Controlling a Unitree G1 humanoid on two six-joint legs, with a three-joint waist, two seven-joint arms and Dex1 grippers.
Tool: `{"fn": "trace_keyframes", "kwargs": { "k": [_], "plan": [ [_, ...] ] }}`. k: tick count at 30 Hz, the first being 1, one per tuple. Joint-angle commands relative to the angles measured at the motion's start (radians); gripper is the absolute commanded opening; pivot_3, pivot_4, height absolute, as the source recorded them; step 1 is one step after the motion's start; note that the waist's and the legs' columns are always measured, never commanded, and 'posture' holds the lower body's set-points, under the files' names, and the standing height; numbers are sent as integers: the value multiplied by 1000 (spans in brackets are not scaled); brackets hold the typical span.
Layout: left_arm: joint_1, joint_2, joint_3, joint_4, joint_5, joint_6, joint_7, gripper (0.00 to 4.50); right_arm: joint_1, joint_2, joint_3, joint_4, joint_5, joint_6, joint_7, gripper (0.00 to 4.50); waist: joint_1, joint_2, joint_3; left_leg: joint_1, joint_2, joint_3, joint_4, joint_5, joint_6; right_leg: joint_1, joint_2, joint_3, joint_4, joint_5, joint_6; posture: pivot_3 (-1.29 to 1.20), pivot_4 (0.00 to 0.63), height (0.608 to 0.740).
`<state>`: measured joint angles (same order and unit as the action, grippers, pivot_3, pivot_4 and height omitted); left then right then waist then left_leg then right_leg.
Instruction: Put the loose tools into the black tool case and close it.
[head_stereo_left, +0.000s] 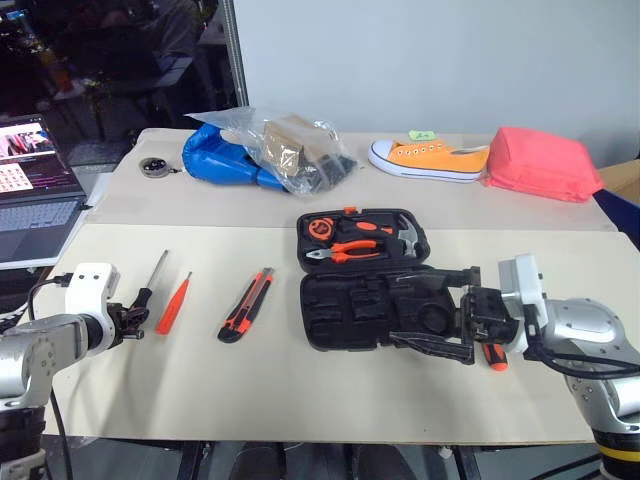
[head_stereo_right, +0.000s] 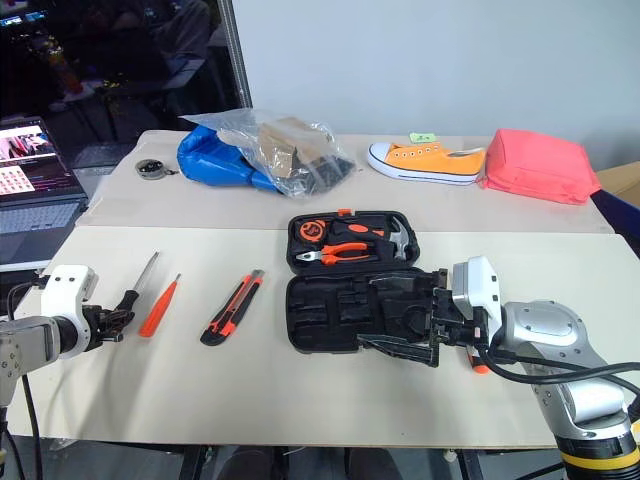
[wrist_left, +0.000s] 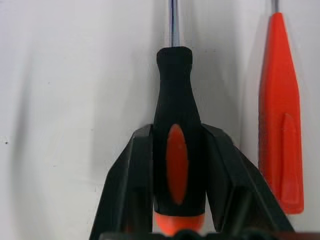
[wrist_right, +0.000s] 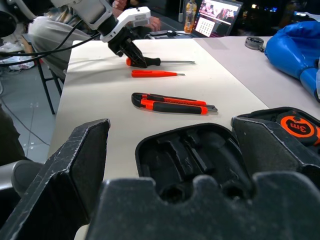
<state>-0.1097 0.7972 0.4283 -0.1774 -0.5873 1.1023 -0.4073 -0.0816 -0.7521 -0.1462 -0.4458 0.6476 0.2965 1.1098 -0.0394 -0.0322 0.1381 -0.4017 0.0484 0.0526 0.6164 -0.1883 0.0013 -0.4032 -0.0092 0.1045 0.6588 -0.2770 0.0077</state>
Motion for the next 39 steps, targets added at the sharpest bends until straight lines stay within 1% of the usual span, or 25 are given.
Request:
{"fn": "trace_keyframes", "kwargs": {
  "k": [1, 3, 4, 6, 8, 9, 10, 12, 15, 20, 22, 23, 24, 25, 27, 31, 39],
  "plan": [
    [-68, 87, 115, -167, -184, -15, -203, 865, 23, -7, -67, -25, 8, -22, -20, 4500, 2, -2, 0, -1, 1, 0, 0, 0, 0, 0, 0, -1, 0, 0, 0, 0, 150, 740],
    [-129, 161, 25, -221, -249, 5, -322, 865, 49, -16, -107, -17, 10, -24, -22, 4500, 7, -2, 0, -2, 0, 0, 0, 0, -1, 0, 0, -5, -1, 0, 0, 0, 150, 740],
    [-179, 188, -54, -242, -248, -11, -371, 865, 64, -22, -130, -11, 8, -28, -19, 4500, 11, -2, 0, -3, 0, 0, 0, 0, -1, 0, 0, -5, -1, 0, 0, 0, 150, 740],
    [-331, 196, -272, -252, -189, -52, -448, 865, 99, -34, -183, 10, 0, -45, -6, 4500, 24, 2, -2, -2, -2, 1, 0, 0, -1, 1, 0, -6, -2, -1, 0, 0, 150, 740],
    [-502, 140, -497, -204, -90, -74, -488, 865, 133, -46, -235, 37, -15, -67, 3, 4500, 36, 7, -4, -2, -6, 2, 1, 0, -1, 4, -2, -6, -3, -2, 3, 0, 150, 740],
    [-579, 91, -600, -154, -26, -108, -504, 865, 150, -52, -261, 53, -21, -76, 9, 4500, 40, 7, -4, -1, -8, 2, 3, 0, -1, 7, -2, -6, -3, -2, 3, 0, 150, 740],
    [-635, 53, -674, -114, 19, -133, -516, 865, 163, -57, -281, 65, -26, -85, 15, 4500, 42, 8, -4, -1, -8, 2, 5, 0, -1, 8, -2, -6, -3, -2, 3, 0, 150, 740],
    [-733, -42, -809, -15, 107, -183, -543, 865, 203, -72, -337, 91, -34, -102, 35, 4500, 37, 8, -3, -2, -8, 1, 10, -1, 1, 10, 0, -6, -4, -3, 4, 0, 150, 740],
    [-828, -156, -934, 149, 214, -253, -573, 865, 254, -100, -406, 132, -39, -117, 74, 4500, 25, 8, -3, -3, -8, 0, 11, -1, 2, 10, 1, -6, -4, -3, 5, 0, 150, 740],
    [-931, -302, -1036, 393, 345, -358, -619, 865, 296, -150, -491, 178, -37, -124, 128, 4500, 7, 8, -2, -3, -8, -2, 10, -3, 5, 9, 2, -5, -3, -4, 5, 0, 150, 740],
    [-955, -341, -1060, 450, 382, -379, -644, 865, 295, -171, -506, 193, -32, -118, 152, 4500, 5, 8, -2, -3, -9, -3, 11, -3, 5, 10, 2, -5, -3, -4, 5, 0, 150, 740],
    [-963, -356, -1067, 477, 401, -391, -653, 865, 286, -182, -507, 202, -33, -118, 160, 4500, 3, 8, -2, -3, -10, -4, 11, -3, 5, 10, 1, -5, -3, -5, 8, 0, 150, 740],
    [-970, -367, -1071, 500, 418, -401, -664, 865, 276, -194, -505, 210, -32, -116, 168, 4500, 2, 8, -2, -3, -11, -4, 11, -3, 5, 11, 1, -5, -3, -8, 12, 0, 150, 740],
    [-975, -375, -1072, 520, 432, -411, -673, 865, 267, -201, -502, 217, -31, -115, 173, 4500, 0, 8, -2, -3, -11, -5, 11, -3, 5, 11, 0, -5, -3, -8, 13, 0, 150, 740],
    [-981, -384, -1079, 551, 461, -436, -699, 865, 252, -216, -498, 229, -28, -112, 187, 4500, -2, 8, -2, -3, -12, -6, 12, -3, 5, 11, 0, -5, -3, -8, 13, 0, 150, 740],
    [-989, -407, -1088, 653, 528, -514, -734, 865, 170, -261, -463, 277, -21, -105, 228, 4500, -3, 10, 1, -3, -13, -7, 12, -3, 5, 12, 0, -5, -3, -8, 14, 0, 150, 740],
    [-990, -427, -1069, 741, 604, -580, -764, 865, 77, -274, -414, 317, -33, -106, 238, 4500, 2, 11, 0, -4, -15, -13, 13, -3, 6, 14, 0, -5, -3, -10, 16, 0, 150, 740]
  ]
}}
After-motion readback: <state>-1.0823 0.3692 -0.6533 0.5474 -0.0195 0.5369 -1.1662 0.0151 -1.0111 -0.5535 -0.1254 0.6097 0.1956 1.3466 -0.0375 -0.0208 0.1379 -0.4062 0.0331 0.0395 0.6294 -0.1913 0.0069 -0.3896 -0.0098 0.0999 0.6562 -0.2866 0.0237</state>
